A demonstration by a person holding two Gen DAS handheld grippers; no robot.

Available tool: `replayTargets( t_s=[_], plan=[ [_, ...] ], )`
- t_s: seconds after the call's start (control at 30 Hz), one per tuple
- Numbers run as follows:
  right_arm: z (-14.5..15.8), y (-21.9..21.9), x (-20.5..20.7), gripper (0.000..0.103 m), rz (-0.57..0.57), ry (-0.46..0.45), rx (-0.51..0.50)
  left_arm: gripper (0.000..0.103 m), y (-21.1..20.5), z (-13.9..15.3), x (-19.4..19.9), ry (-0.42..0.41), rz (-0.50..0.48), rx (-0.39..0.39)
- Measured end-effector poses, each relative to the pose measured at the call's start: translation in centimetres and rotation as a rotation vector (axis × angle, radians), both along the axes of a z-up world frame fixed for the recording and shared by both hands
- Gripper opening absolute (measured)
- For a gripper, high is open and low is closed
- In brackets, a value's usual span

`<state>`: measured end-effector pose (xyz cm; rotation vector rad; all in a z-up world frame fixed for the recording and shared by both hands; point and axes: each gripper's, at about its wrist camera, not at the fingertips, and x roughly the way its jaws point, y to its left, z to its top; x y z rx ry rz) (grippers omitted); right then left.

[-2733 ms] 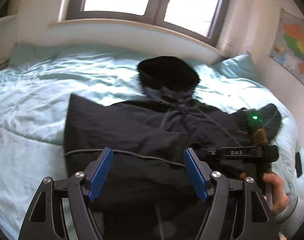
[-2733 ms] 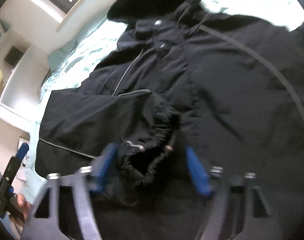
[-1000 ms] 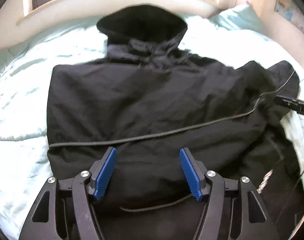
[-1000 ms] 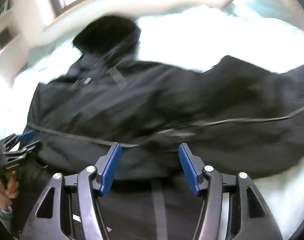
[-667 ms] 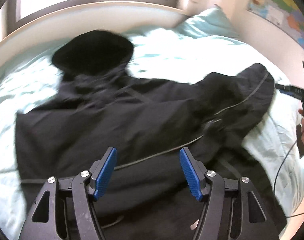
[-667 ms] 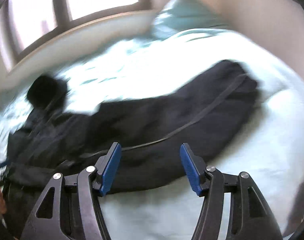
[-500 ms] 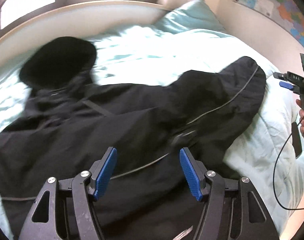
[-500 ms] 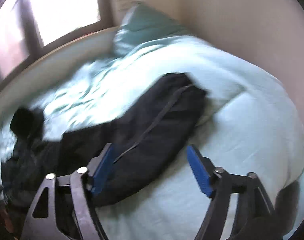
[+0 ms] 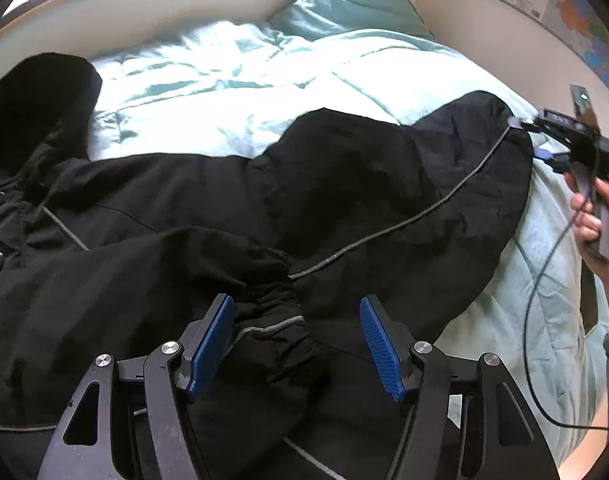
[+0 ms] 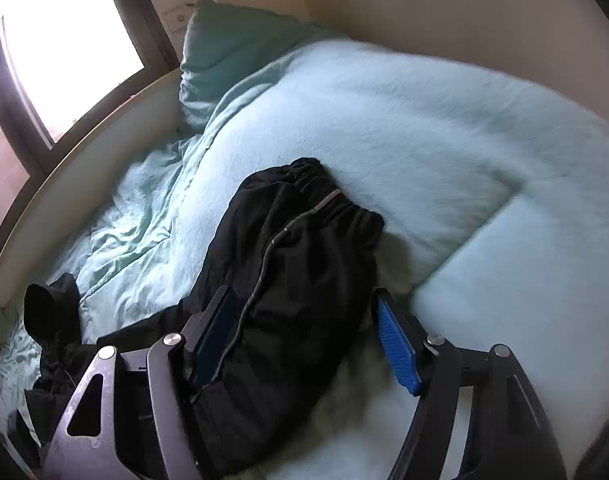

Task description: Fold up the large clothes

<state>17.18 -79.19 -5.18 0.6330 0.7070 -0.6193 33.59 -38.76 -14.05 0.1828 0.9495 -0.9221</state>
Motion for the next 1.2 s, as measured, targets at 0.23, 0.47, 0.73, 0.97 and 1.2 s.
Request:
replayTargets(
  t_s=[0.23,0.47,0.73,0.97,1.2],
  plan=[
    [2.3,2.7,-0.6,0.016,0.08,-0.021,-0.142,0.062,-1.0,-0.6,-0.2,-0.01,-0.013,0.011],
    [2.8,3.2,-5.6,0.015,-0.018,-0.005,-0.225,0.056,-2.8,-2.5,0.0,0.028,-0.027,0.059],
    [2.2,4.5,-5.0,0.014,0.024,0.029,-0.184,0.056,0.9,2.2,-1.5,-0.07,-0.071,0.009],
    [9.6,17.9,-1.0,0.014,0.293,-0.027,-0.294,0.056,10.6,9.7,-0.6,-0.169,0.046,-0.064],
    [11.1,33.8,6.7,0.014,0.557,-0.027,-0.325,0.056,21.2,12.4,0.8,-0.232,0.209,-0.082]
  ],
)
